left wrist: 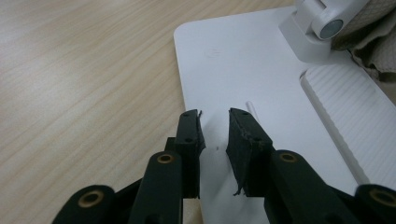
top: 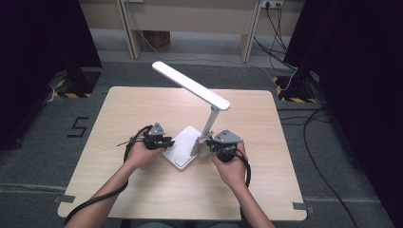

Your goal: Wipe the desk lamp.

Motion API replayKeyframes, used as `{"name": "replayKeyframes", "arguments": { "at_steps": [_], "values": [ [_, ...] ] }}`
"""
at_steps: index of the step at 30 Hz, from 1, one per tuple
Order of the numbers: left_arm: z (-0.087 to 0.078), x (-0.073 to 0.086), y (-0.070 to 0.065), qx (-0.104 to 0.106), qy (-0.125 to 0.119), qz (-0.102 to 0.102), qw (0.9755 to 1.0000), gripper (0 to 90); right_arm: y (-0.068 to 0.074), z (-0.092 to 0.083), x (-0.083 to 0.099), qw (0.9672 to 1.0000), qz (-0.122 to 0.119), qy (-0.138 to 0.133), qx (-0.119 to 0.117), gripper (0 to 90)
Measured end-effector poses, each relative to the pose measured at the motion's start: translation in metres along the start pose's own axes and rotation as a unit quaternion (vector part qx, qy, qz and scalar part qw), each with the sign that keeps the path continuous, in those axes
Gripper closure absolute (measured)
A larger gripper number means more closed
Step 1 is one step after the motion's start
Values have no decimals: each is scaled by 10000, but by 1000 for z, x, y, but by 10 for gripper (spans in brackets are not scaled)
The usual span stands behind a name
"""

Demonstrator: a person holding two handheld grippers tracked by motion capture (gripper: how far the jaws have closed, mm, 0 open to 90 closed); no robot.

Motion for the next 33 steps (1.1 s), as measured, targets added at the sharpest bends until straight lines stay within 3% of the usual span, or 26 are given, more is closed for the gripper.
{"name": "replayKeyframes", "arguments": {
  "at_steps": [8, 25, 33],
  "values": [
    [0, 0, 0, 2, -19, -28, 10000, 733, 6, 10, 7, 9999, -43, 117, -48, 847],
    [0, 1, 0, 4, -51, -56, 10000, 737, 16, 34, 28, 9989, 165, 412, -155, 846],
    [0, 1, 0, 6, -58, -77, 10000, 737, 16, 36, 32, 9980, 131, 571, -255, 845]
  ]
}}
Point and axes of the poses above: each handheld gripper's, and its own axes: z roughly forward along the jaws, x roughly out of its underside, y roughly to its left, the point moved 4 cm from there along z, roughly forward along the jaws, and after that the axes turned 12 degrees about x, right-handed, at the moved point
